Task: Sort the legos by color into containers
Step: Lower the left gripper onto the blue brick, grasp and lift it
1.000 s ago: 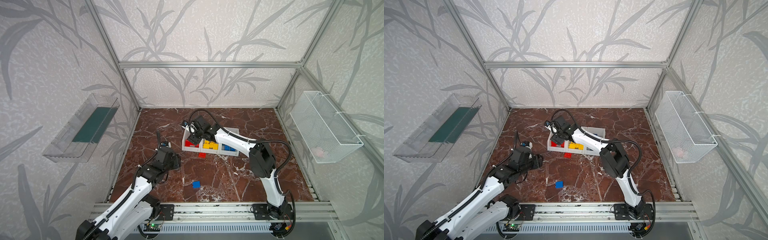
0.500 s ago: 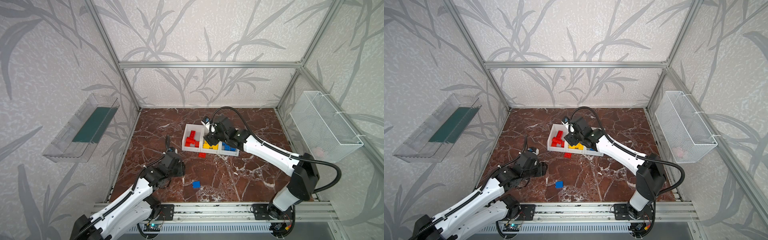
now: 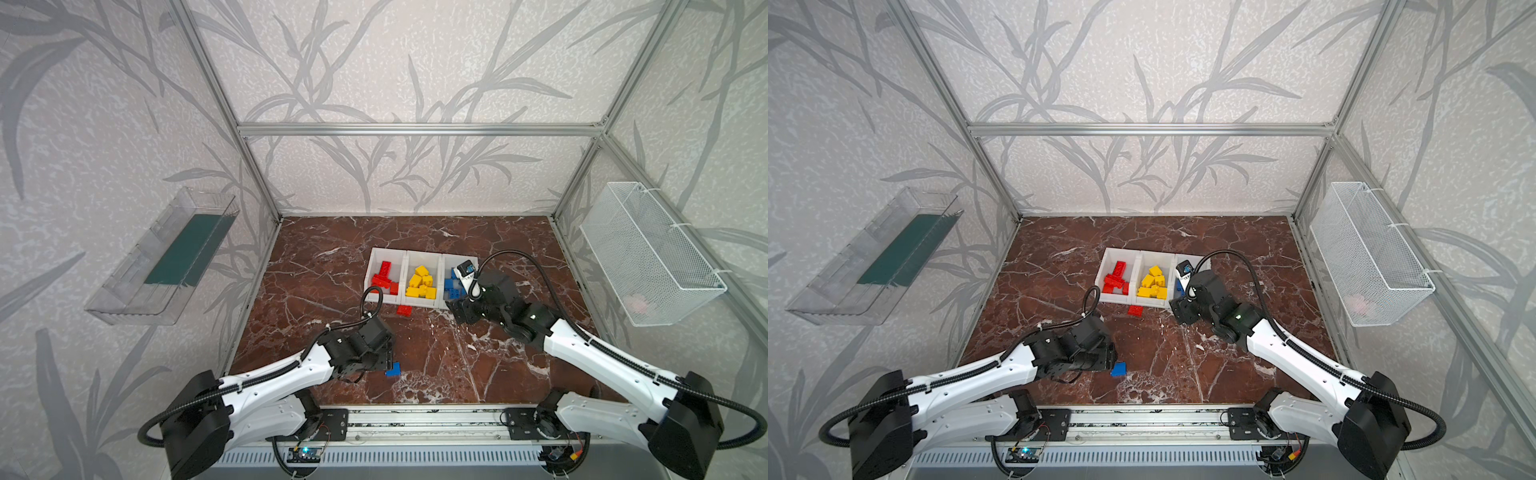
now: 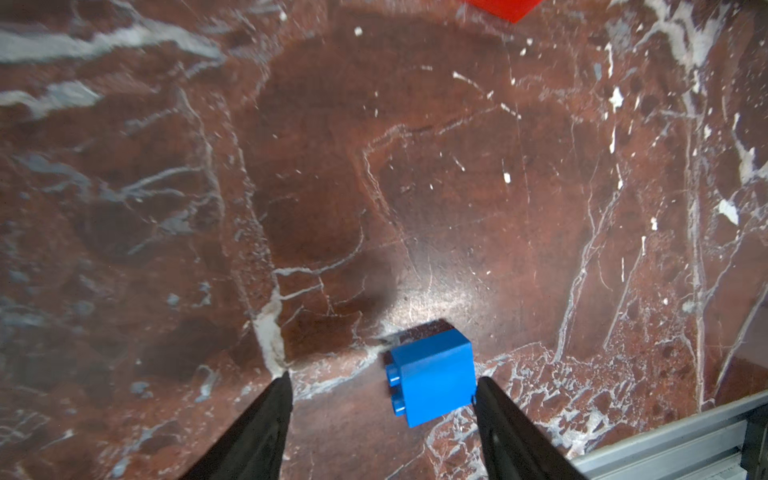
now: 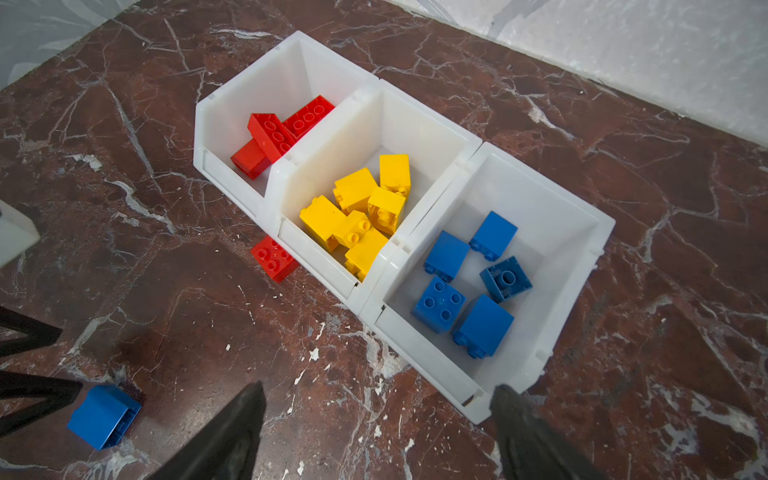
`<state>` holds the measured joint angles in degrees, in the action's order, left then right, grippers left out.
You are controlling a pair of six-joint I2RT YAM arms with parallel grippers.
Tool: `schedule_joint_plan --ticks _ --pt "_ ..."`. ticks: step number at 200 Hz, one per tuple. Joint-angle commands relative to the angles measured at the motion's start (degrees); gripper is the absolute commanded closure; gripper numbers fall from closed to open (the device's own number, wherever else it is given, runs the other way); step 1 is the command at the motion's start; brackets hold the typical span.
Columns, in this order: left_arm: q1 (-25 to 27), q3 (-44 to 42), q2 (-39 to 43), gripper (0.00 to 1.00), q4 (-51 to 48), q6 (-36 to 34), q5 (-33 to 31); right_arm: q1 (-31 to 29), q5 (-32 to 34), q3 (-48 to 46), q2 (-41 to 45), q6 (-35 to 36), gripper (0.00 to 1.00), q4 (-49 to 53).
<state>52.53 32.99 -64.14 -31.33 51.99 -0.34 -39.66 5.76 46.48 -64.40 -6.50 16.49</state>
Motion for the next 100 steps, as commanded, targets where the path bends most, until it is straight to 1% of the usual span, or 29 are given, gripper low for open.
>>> schedule_joint_plan --ticks 1,45,100 --pt "1.96 2.85 -3.30 0.27 0.88 3.58 -0.15 0.46 0.04 -1.10 2.23 -1.60 0.14 -1.59" --pt "4.04 7.49 -11.55 0.26 -1.19 3.08 0.03 0.70 -0.48 -1.82 3.90 -2.01 0.14 -0.74" --pt "5.57 9.08 -14.70 0.28 -5.58 3.99 -1.21 0.90 -0.02 -3.23 6.20 -2.64 0.14 0.47"
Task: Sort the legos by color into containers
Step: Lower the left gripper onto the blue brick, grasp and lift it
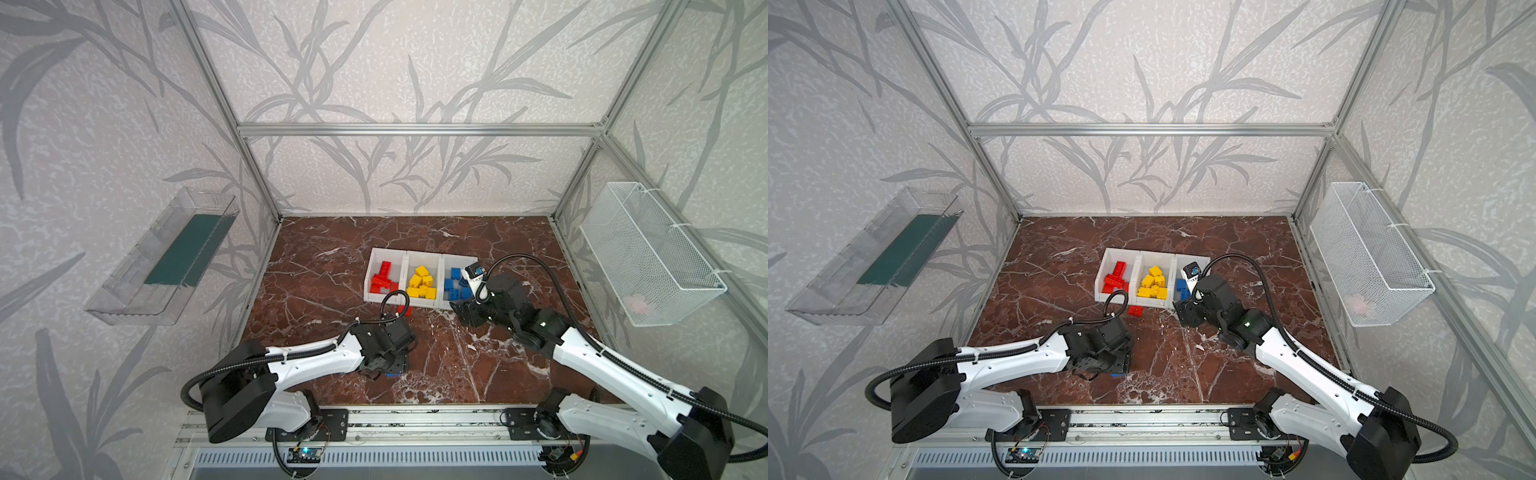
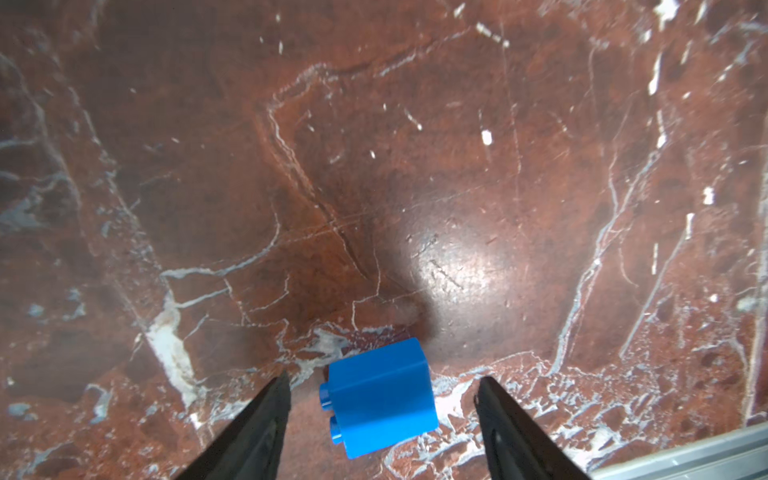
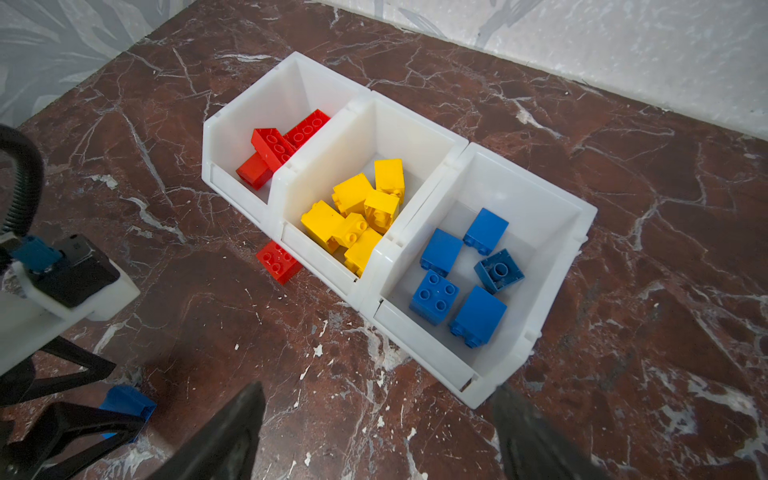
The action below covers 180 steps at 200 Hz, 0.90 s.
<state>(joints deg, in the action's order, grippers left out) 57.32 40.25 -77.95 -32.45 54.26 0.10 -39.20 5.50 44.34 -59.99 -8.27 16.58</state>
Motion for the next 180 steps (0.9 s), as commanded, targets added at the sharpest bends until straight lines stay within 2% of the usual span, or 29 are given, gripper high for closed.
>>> schedule_joint_plan --ticks 1,62,85,110,122,143,163,180 --pt "0.83 1.88 -0.93 0.28 -4.51 1.76 -1.67 0.44 0.23 -1.09 1.84 -0.87 0.14 0.38" --pt "2.23 5.17 -7.45 0.32 -3.37 -1.44 1.08 0.70 0.66 -1.23 2.86 -1.42 0.14 1.99" --pt "3.24 7.24 -10.18 0.42 -4.28 -2.80 1.63 0.73 0.97 -1.11 3.47 -1.50 0.14 2.79" --pt "3.98 7.73 -11.65 0.58 -5.45 -3.01 1.28 0.79 1.35 -1.25 4.51 -1.75 0.14 3.37" --pt "4.21 7.88 -11.85 0.61 -5.72 -3.06 0.97 0.79 1.36 -1.31 5.08 -2.03 0.14 3.54" --pt "4.21 9.85 -11.94 0.62 -6.52 -5.03 -0.59 0.75 1.62 -1.19 6.08 -2.19 0.14 4.34" --pt "4.23 14.78 -12.86 0.62 -8.42 -9.89 -3.44 0.88 2.52 -0.91 7.61 -2.18 0.14 5.49" --pt "3.67 22.35 -15.85 0.61 -13.05 -12.96 -9.46 0.96 3.71 -1.18 9.10 -2.33 0.14 6.65"
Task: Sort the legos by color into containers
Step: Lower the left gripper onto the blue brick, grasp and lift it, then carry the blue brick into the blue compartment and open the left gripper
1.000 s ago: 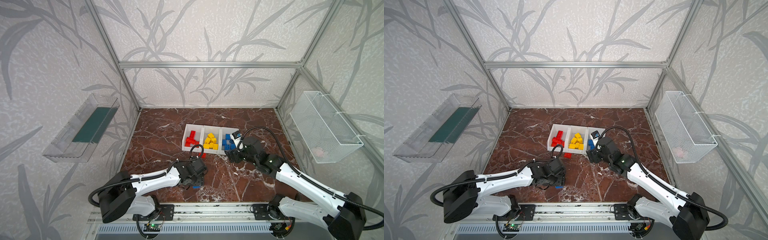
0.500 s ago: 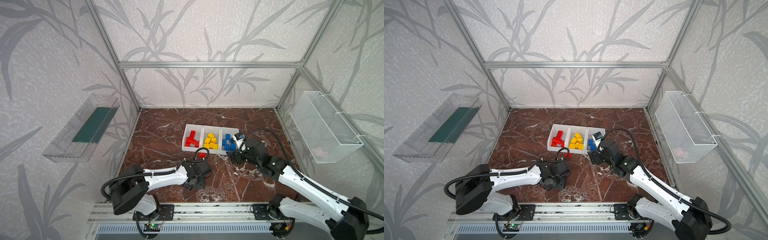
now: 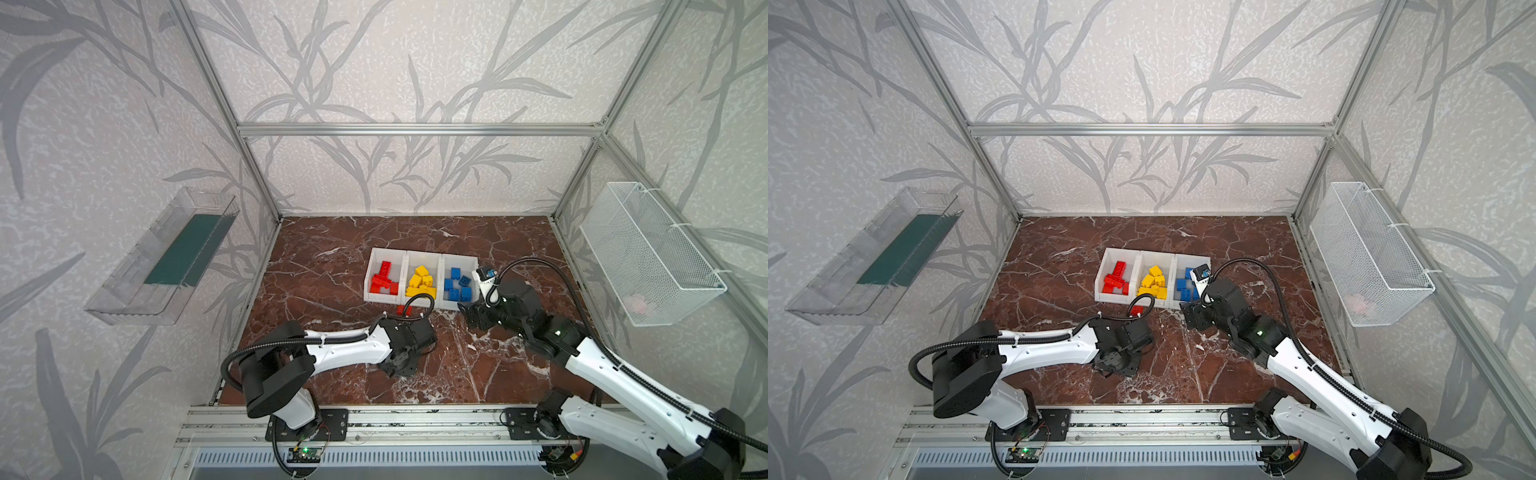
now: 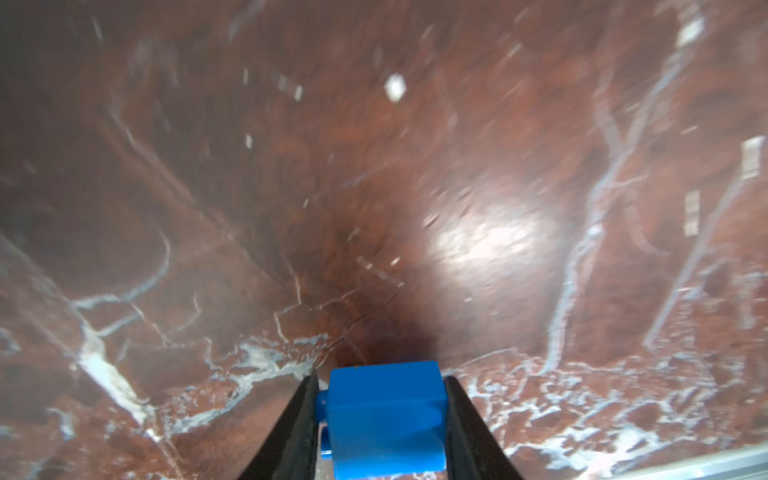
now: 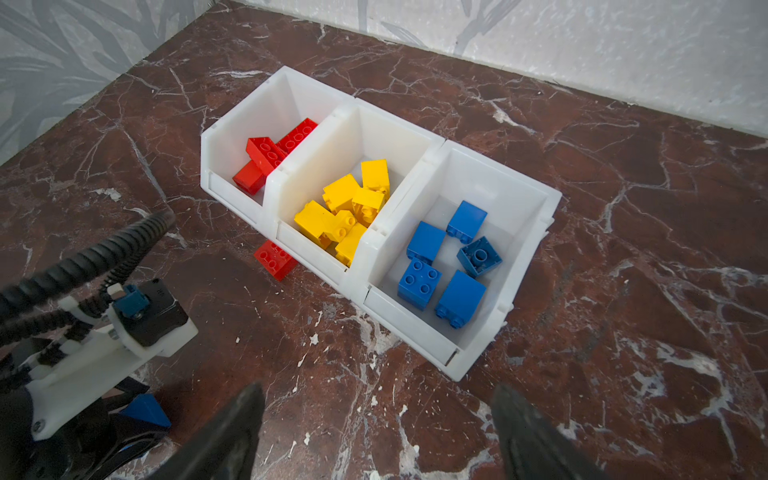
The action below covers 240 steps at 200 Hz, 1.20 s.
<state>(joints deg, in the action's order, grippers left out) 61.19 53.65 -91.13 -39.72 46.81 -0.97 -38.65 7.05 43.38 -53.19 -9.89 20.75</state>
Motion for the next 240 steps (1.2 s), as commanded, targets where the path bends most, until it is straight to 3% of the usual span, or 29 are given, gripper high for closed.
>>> schedule_joint_plan --ticks 1,52,118,154,180,207,240 --pt "-0.24 9.42 -2.79 0.61 -5.96 -6.03 -8.58 0.42 2.35 -0.29 2.48 -0.78 0.14 2.68" --pt "-6.98 37.72 -17.74 0.61 -6.85 -22.59 -8.82 1.45 7.96 -0.92 9.80 -4.25 0.14 10.09" --pt "-13.27 64.29 -34.69 0.61 -5.22 -28.90 -5.80 1.55 16.34 -0.13 19.79 -9.30 0.14 18.82" --pt "-13.90 67.86 -38.36 0.58 -1.21 -29.72 -2.46 1.56 17.03 -0.10 21.91 -11.96 0.14 21.90" --pt "-13.97 67.99 -39.25 0.50 0.26 -29.58 -1.07 1.56 16.94 0.22 22.73 -12.94 0.15 23.82" --pt "-14.17 67.68 -39.12 0.35 0.92 -29.43 -0.62 1.56 16.28 0.22 22.95 -13.64 0.14 24.89" --pt "-14.86 64.08 -36.52 0.31 3.37 -28.12 0.07 1.56 14.86 0.31 22.19 -13.85 0.14 25.08"
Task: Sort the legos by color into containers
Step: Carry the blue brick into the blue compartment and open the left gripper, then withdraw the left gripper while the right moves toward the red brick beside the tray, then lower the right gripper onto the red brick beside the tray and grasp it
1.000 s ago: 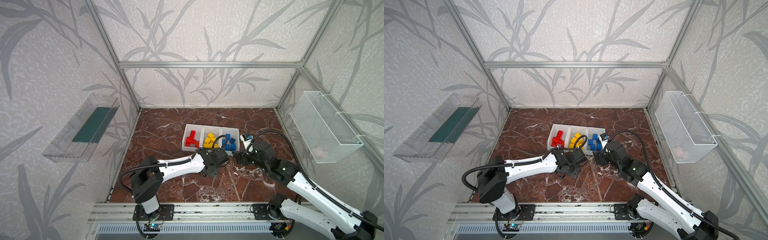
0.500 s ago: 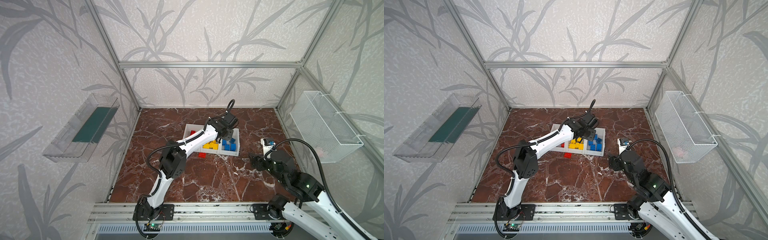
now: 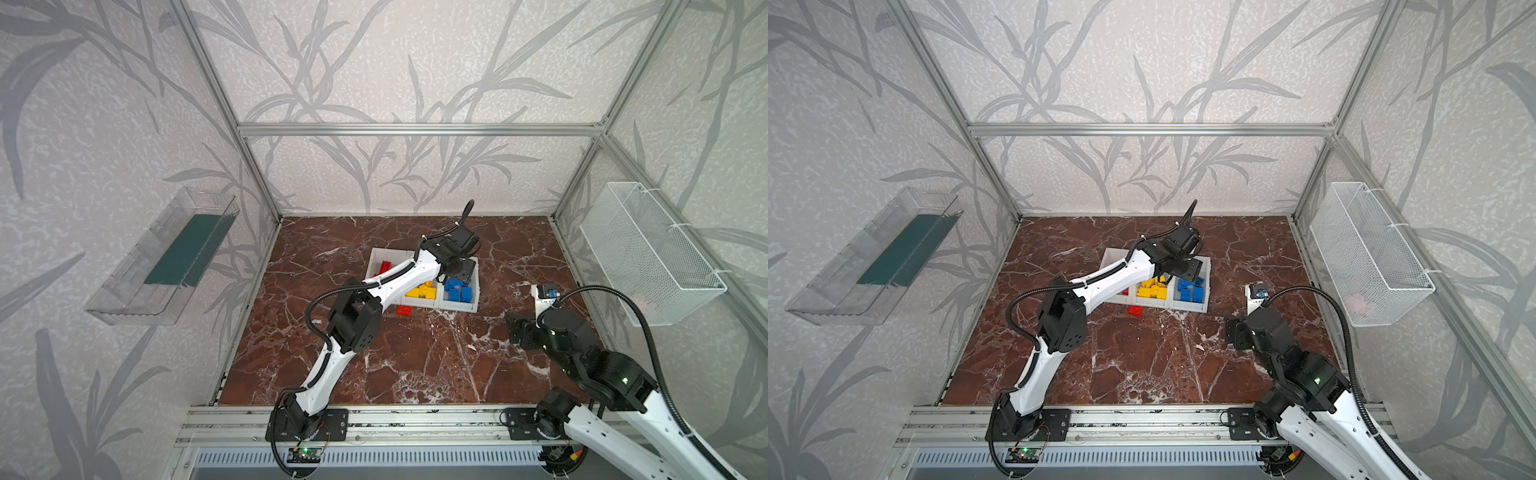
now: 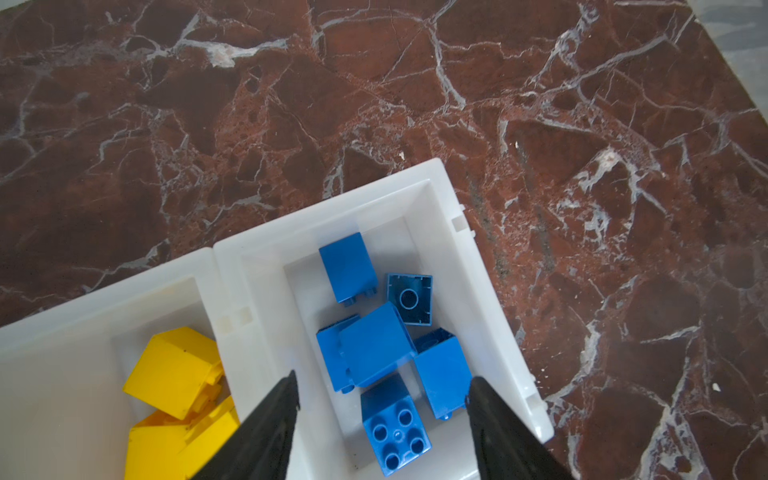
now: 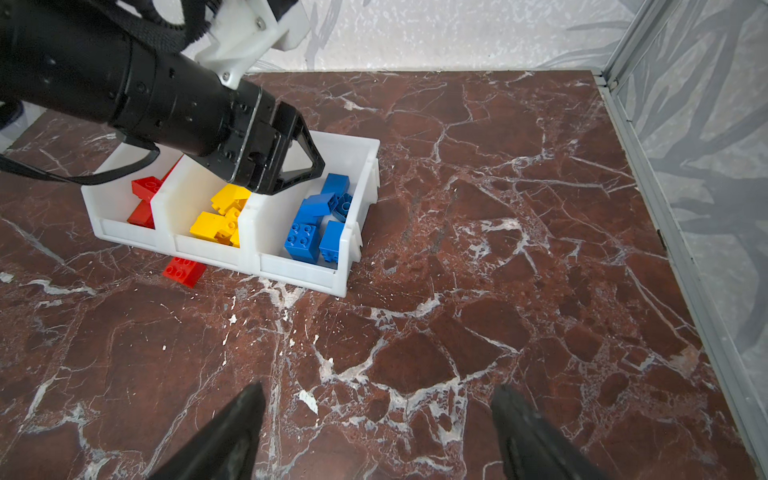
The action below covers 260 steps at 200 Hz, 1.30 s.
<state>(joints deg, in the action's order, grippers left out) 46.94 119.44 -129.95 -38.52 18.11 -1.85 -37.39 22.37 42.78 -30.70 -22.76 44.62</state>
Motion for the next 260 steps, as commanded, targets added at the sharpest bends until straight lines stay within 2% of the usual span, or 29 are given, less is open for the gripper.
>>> schedule_joint_plan --ticks 1,31,63,95,131,163,207,260 --pt "-0.66 -1.95 2.45 0.31 2.33 0.59 0.95 0.29 -0.52 0.90 -0.36 -0.97 0.14 1.19" --pt "-2.32 -10.51 8.34 0.31 7.47 2.65 2.26 0.30 -3.12 0.46 -2.64 0.03 0.15 0.54" --pt "-5.92 -24.48 18.59 0.31 13.95 5.21 1.96 0.28 -11.85 0.37 -8.30 3.31 0.15 -2.63" --pt "-10.10 -39.73 30.77 0.31 17.39 6.99 -0.72 -0.76 -18.07 0.45 -16.37 1.34 0.18 -6.24" --pt "-15.42 -57.36 45.02 0.30 19.44 10.33 -3.57 -9.31 -14.59 0.74 -26.24 -4.44 0.18 -13.62" --pt "-19.59 -69.40 56.96 0.29 18.93 12.81 -5.50 -15.76 -12.25 5.56 -39.34 -8.63 0.18 -17.44" --pt "-22.41 -80.49 70.29 0.27 17.27 14.49 -5.80 -19.31 -12.70 17.34 -57.63 -8.29 0.19 -19.47" --pt "-22.86 -88.28 80.83 0.27 15.26 16.43 -4.31 -19.33 -15.11 25.82 -71.93 -5.62 0.21 -22.95"
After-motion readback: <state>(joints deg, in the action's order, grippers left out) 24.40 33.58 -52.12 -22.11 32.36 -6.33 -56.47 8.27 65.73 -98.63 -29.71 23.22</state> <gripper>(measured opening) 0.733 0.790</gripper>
